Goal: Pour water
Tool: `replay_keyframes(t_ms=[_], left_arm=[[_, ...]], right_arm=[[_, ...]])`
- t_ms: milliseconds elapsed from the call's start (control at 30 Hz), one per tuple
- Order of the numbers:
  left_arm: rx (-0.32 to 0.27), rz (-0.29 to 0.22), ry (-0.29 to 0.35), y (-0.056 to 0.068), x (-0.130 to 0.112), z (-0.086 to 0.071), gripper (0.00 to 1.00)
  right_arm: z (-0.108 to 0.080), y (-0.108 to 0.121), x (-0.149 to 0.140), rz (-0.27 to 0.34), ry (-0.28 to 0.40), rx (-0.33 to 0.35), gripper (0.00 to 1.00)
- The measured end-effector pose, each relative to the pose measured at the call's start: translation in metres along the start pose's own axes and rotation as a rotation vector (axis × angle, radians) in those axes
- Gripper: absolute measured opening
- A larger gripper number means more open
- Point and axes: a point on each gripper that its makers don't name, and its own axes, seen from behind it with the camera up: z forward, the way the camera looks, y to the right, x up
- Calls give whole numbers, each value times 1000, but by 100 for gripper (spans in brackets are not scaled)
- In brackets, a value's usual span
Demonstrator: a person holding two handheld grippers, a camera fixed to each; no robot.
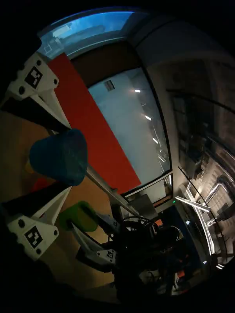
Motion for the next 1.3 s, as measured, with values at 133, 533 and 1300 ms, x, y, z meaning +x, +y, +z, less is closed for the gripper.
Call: replay_keyframes(t_ms=[133,533,1300], left_arm=[[-4,35,4,0,5,1,86],[-9,166,25,4,23,3,85],[10,363,34,9,44,12,85]], right_arm=[[4,-6,-1,3,2,19,90],[15,-22,-5,2,1,68,90],[27,-40,-9,-3,0,128,90]])
